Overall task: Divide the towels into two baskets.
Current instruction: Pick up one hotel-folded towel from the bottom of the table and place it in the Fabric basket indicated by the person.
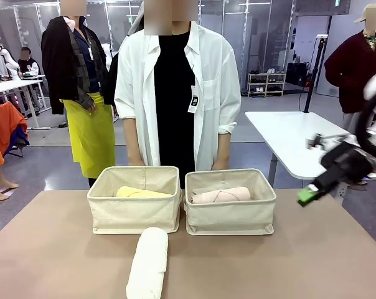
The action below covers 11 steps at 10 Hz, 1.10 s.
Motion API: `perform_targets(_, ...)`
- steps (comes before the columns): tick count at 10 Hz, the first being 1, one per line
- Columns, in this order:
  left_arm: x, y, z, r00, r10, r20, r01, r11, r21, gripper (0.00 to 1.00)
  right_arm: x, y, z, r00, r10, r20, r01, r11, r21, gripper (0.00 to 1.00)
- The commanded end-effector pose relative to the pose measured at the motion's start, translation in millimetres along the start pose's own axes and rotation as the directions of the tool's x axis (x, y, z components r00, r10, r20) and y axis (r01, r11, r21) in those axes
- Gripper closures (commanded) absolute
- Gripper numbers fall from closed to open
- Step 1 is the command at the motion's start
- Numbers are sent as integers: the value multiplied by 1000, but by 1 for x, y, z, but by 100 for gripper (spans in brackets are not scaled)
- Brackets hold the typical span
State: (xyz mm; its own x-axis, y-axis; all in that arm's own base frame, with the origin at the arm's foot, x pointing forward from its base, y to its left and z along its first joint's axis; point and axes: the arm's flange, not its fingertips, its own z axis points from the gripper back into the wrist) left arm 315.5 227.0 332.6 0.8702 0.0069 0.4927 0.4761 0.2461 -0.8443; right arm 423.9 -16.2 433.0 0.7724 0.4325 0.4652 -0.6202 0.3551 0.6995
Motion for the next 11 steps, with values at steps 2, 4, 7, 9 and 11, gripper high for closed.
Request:
perform_targets(2,-2,-3,3,1000,-2,-4,2,1000,-3,2,-76,-51,64,960,-224,169,192,964,186,0)
perform_targets(4,-2,-3,3,1000,-2,-4,2,1000,-3,2,-127,-84,94,938,-309,158,246,912,328,0)
perform_targets(7,-2,-3,3,1000,-2,-4,2,1000,-3,2,-170,-125,122,919,-393,35,342,839,423,0)
perform_targets(9,-2,-3,3,1000,-2,-4,2,1000,-3,2,-176,-112,111,904,-418,85,351,842,410,0)
perform_targets(11,-2,-3,3,1000,-2,-4,2,1000,-3,2,-176,-112,111,904,-418,85,351,842,410,0)
